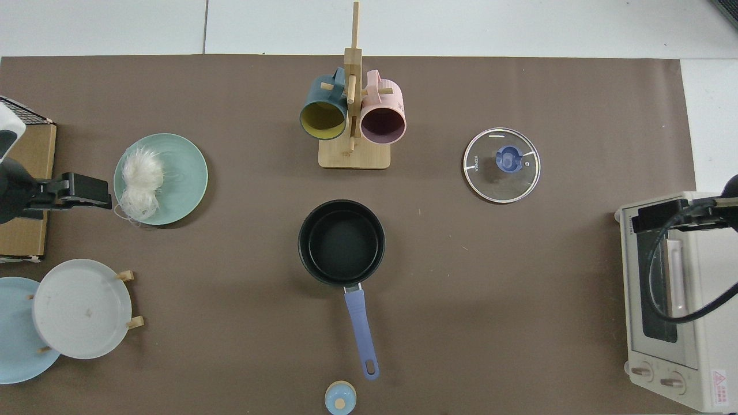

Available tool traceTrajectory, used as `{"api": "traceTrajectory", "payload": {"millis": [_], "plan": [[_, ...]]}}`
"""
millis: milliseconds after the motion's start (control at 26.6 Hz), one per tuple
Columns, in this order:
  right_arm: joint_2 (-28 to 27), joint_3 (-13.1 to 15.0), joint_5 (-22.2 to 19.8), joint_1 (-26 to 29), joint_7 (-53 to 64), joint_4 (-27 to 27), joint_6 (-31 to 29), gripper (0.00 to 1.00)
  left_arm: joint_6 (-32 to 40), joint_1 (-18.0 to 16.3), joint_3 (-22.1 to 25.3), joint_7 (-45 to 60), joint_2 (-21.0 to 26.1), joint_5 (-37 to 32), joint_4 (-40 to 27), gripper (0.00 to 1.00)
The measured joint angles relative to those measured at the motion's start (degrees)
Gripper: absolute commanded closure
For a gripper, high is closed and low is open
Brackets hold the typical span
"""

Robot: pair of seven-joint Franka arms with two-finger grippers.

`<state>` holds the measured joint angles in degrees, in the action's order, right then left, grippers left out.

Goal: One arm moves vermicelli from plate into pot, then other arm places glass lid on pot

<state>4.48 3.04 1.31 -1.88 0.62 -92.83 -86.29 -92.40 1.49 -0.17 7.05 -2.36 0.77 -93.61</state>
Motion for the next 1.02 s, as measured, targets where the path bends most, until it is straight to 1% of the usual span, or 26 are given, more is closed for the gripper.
{"api": "traceTrajectory", "payload": {"millis": [226, 489, 752, 1015], "plan": [[-1.2, -0.2, 0.0, 0.0, 0.0, 0.3, -1.3, 0.00, 0.0, 0.0, 0.0, 0.0, 0.0, 0.0, 0.0, 0.00], [-6.8, -0.6, 0.0, -0.3, 0.0, 3.5, -3.1, 0.00, 0.0, 0.0, 0.0, 0.0, 0.0, 0.0, 0.0, 0.00], [-13.1, -0.7, 0.0, -1.7, -0.8, 4.8, -10.1, 0.00, 0.0, 0.0, 0.0, 0.0, 0.0, 0.0, 0.0, 0.00], [-18.8, -0.8, 0.0, -3.5, -4.4, 5.1, -17.5, 0.00, 0.0, -0.1, 0.0, 0.0, 0.0, 0.0, 0.0, 0.00]]}}
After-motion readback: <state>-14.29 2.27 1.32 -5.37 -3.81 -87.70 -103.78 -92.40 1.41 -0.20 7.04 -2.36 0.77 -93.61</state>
